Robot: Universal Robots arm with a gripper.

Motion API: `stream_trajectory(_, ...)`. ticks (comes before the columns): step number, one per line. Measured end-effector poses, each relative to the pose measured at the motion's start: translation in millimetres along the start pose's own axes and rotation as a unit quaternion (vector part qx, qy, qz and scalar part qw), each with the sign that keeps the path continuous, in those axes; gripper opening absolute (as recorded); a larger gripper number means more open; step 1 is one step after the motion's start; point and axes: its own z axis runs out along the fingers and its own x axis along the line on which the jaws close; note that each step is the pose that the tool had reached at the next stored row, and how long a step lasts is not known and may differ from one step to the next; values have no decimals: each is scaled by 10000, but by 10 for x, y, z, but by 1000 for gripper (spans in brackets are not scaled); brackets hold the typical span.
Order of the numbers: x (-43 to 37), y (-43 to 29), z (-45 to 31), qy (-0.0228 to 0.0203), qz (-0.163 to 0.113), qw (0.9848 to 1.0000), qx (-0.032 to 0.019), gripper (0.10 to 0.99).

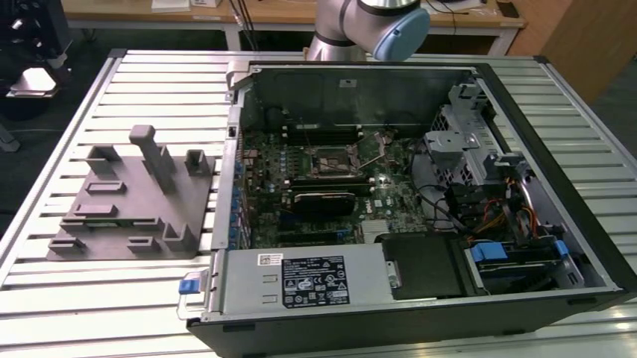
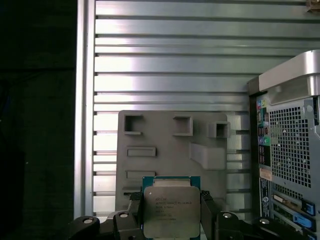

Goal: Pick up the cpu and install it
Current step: 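Pick up the cpu and move it towards the insertion slot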

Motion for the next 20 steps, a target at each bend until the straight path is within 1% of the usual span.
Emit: stream_trajectory(20,-223,5,9,0,0,10000,0,541)
